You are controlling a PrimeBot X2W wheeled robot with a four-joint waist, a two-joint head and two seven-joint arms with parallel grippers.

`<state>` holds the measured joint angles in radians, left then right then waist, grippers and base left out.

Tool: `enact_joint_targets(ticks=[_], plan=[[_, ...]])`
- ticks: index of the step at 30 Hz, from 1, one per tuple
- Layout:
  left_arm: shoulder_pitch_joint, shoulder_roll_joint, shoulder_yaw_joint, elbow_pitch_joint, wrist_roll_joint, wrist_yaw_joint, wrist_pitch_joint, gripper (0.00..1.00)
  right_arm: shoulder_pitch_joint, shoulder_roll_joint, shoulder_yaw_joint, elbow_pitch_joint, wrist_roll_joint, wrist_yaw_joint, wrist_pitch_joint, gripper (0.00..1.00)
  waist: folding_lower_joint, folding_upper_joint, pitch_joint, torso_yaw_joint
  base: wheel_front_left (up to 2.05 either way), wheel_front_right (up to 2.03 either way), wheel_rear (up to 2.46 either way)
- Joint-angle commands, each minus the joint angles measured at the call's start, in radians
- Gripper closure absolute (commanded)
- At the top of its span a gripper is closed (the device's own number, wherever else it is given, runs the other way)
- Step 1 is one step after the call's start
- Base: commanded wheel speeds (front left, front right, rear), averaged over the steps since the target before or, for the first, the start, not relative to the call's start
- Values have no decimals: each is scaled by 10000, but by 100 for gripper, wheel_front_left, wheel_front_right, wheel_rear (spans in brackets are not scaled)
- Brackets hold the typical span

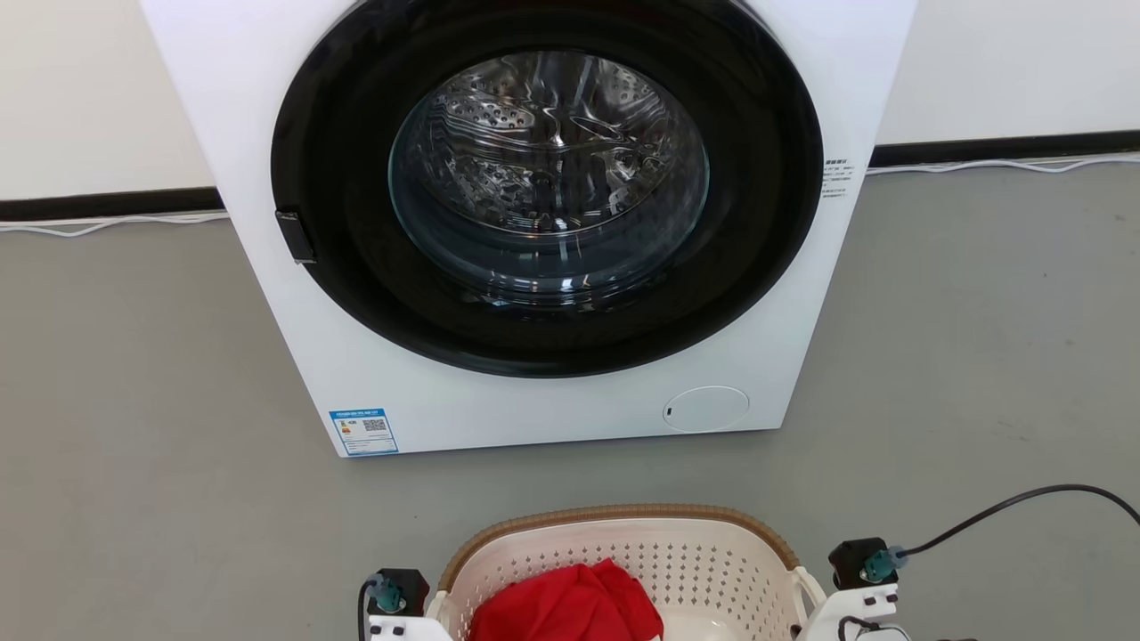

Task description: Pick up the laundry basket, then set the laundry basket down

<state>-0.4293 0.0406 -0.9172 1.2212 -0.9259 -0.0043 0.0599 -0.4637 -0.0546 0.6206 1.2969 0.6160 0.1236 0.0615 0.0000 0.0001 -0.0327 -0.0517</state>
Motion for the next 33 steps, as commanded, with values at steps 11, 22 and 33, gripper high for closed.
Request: enact_joint_targets(ticks=[11, 22, 33], plan=[[-143, 96, -242, -28, -276, -75, -143, 100, -141, 43, 436, -168, 146, 71, -183, 100, 0, -1, -44, 3, 0, 0, 0], [-258, 96, -524, 20, -588, -66, -189, 100, -202, 43, 588, -136, 331, 71, -208, 100, 0, -1, 20, 32, 0, 0, 0], [-426, 96, -743, 65, -876, -10, -261, 100, -305, 43, 733, -139, 518, 71, -357, 100, 0, -1, 256, 5, 0, 0, 0]])
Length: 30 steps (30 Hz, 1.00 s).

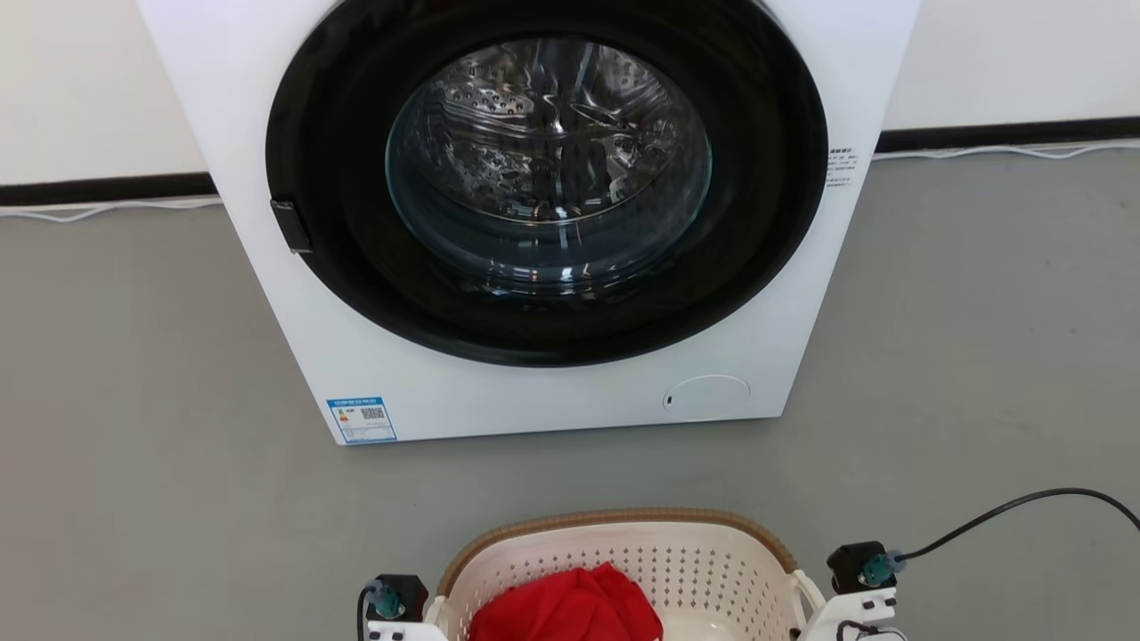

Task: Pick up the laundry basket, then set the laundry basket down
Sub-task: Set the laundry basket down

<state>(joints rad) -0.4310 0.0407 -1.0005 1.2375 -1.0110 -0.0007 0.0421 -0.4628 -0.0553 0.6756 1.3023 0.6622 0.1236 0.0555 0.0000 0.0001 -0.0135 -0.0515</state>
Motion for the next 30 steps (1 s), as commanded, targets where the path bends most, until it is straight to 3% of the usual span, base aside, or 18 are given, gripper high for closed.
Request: enact_joint_targets(ticks=[1, 13, 30], plan=[[-459, 95, 71, -105, -43, -29, -98, 100, -348, 51, 190, -194, 73, 71, -351, 100, 0, -1, 116, 9, 0, 0, 0], [-1380, 95, -59, -175, -142, 220, -753, 100, -1176, 51, 225, -241, 209, 71, -1032, 100, 0, -1, 1263, 142, 0, 0, 0], [-3700, 104, 48, 167, -15, 580, -2473, 100, -3159, 51, -76, -130, -425, 71, -2758, 100, 0, -1, 4270, 335, 0, 0, 0]])
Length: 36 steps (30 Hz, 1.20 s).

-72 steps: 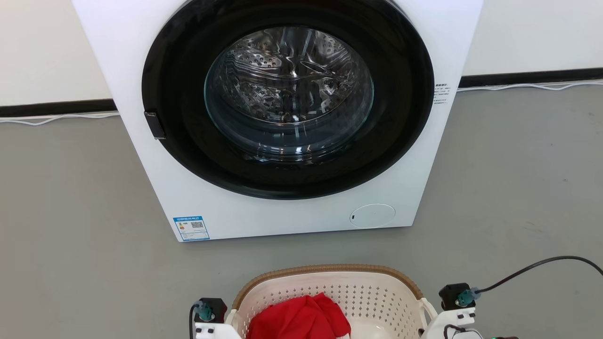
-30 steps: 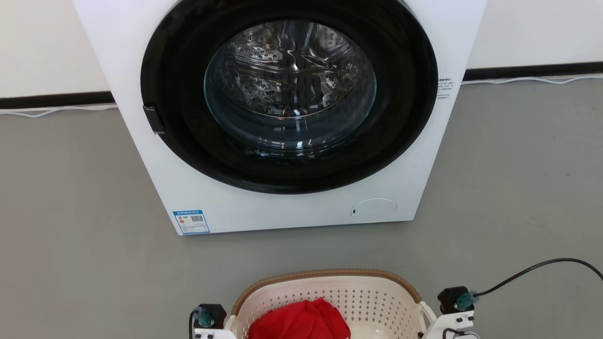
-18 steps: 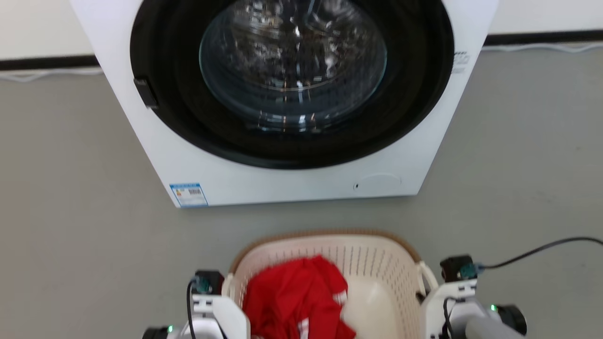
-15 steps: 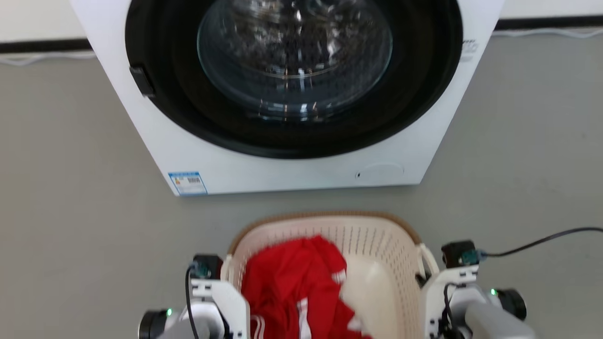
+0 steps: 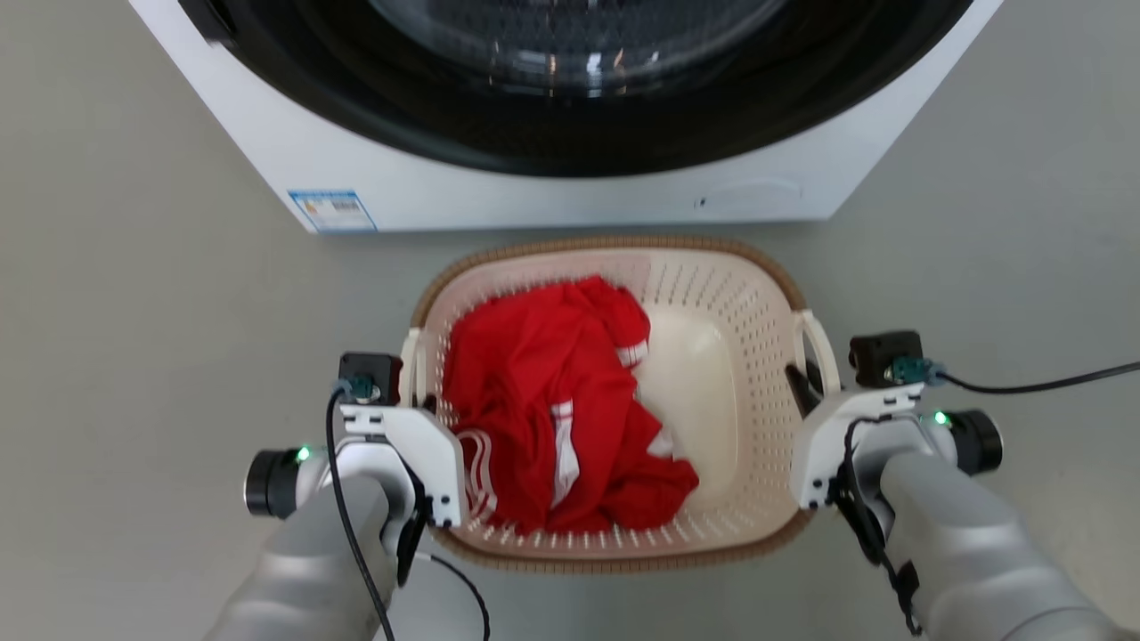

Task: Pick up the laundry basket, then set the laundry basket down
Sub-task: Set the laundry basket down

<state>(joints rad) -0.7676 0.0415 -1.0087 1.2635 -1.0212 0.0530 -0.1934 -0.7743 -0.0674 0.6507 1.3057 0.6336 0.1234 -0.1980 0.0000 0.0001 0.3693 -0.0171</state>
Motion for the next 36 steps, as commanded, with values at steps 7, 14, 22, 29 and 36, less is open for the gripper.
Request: enact_joint_targets(ticks=[7, 14, 22, 29, 36], plan=[[-1022, 168, 226, 63, 165, 119, -452, 100, -779, 172, -101, -155, -529, 73, -555, 100, 0, -1, 1568, -89, 0, 0, 0], [-1780, 230, 304, 110, 360, 246, -640, 100, -1359, 172, -809, -152, -1232, 73, -631, 100, 0, -1, 2609, -88, 0, 0, 0], [-2556, 281, 648, -246, 739, 494, -680, 100, -1737, 172, -2077, -436, -2555, 73, -636, 100, 0, -1, 3673, 67, 0, 0, 0], [-2819, 424, 1057, -676, 1166, 675, -682, 100, -1713, 172, -2985, -826, -3564, 73, -637, 100, 0, -1, 4220, 157, 0, 0, 0], [-2991, 571, 1591, -1042, 1739, 792, -683, 100, -1726, 172, -3772, -1242, -4354, 73, -637, 100, 0, -1, 4738, 181, 0, 0, 0]])
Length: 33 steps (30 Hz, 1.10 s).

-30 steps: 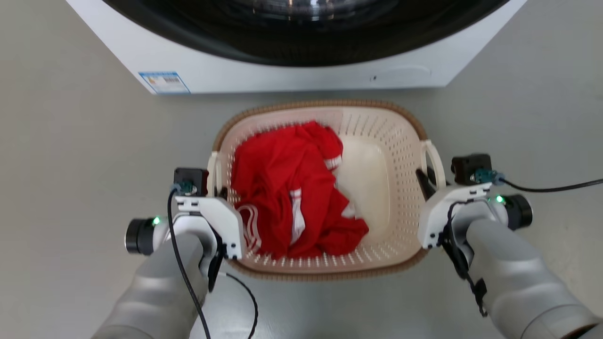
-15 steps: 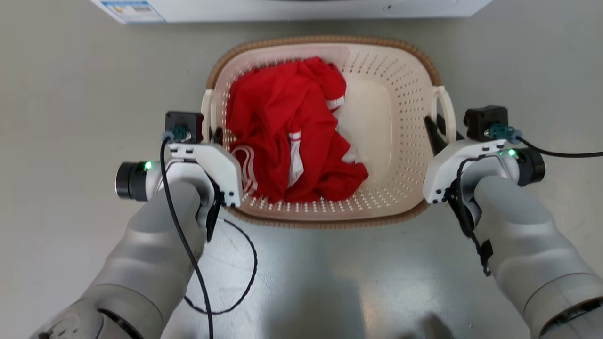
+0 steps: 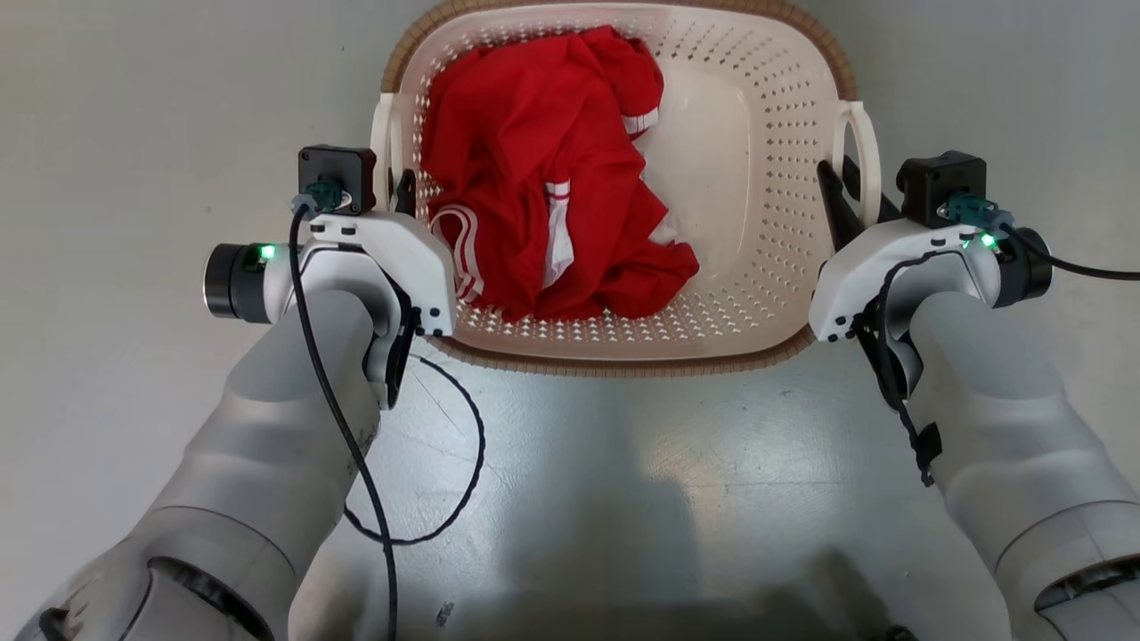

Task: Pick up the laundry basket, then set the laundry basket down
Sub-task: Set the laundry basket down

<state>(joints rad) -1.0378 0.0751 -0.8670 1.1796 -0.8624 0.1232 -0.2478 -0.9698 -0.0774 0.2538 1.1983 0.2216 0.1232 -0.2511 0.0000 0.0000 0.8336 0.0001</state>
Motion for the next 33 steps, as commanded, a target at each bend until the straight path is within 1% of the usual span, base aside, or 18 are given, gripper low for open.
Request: enact_joint_targets(ticks=[1, 8, 18, 33], plan=[[-316, 245, 252, -244, 232, 101, -138, 100, 208, 272, 106, -215, -321, 75, -106, 100, 0, 0, 148, 10, 0, 0, 0], [-458, 318, 835, -563, 827, 163, -139, 100, 74, 272, -472, -477, -867, 75, -106, 100, 0, 0, 513, 0, 0, 0, 0], [-458, 224, 1515, -625, 1531, 80, -139, 100, 20, 272, -986, -679, -1291, 75, -106, 100, 0, 0, 808, 11, 0, 0, 0], [-536, 91, 2192, -322, 2249, -130, -139, 100, -33, 272, -1127, -698, -1374, 75, -107, 100, 0, 0, 1038, 0, 0, 0, 0]])
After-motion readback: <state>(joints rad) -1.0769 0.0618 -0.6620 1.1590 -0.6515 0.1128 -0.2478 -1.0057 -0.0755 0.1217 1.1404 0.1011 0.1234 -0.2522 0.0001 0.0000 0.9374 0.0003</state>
